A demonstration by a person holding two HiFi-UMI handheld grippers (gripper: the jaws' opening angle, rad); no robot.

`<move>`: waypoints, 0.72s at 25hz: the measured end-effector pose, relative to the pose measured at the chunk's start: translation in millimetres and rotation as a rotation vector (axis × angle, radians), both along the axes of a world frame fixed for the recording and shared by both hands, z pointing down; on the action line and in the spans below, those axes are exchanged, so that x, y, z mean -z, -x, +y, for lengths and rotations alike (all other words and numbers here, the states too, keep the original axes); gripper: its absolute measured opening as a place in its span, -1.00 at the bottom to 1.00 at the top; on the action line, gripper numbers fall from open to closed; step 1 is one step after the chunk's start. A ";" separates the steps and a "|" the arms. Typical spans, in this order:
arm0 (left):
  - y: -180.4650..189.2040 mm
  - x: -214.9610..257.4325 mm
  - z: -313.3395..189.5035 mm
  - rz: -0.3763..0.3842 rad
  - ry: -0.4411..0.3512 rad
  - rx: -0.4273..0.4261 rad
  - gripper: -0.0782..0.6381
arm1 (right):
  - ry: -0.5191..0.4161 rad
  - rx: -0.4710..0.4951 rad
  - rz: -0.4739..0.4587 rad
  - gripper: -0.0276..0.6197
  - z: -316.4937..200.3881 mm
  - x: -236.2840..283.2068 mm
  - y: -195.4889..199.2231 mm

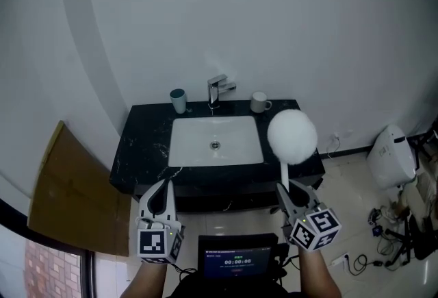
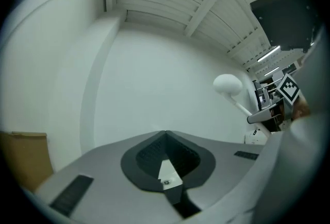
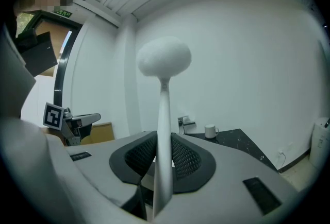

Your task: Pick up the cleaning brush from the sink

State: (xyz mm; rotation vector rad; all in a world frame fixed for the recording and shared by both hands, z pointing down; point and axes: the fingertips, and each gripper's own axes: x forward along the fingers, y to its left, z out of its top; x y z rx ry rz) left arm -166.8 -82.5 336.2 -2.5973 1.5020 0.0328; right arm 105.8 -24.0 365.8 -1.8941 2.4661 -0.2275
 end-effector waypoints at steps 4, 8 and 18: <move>-4.1 -13.0 8.9 0.014 0.072 -0.014 -0.75 | -0.029 -0.015 -0.010 -0.71 5.9 4.1 -7.2; -11.6 -25.3 4.3 0.020 0.102 -0.028 -0.75 | -0.039 -0.016 -0.007 -0.70 0.8 3.3 -11.9; -14.3 -32.7 -14.5 0.016 0.107 -0.029 -0.75 | -0.052 -0.034 -0.026 -0.70 -22.8 3.7 -8.6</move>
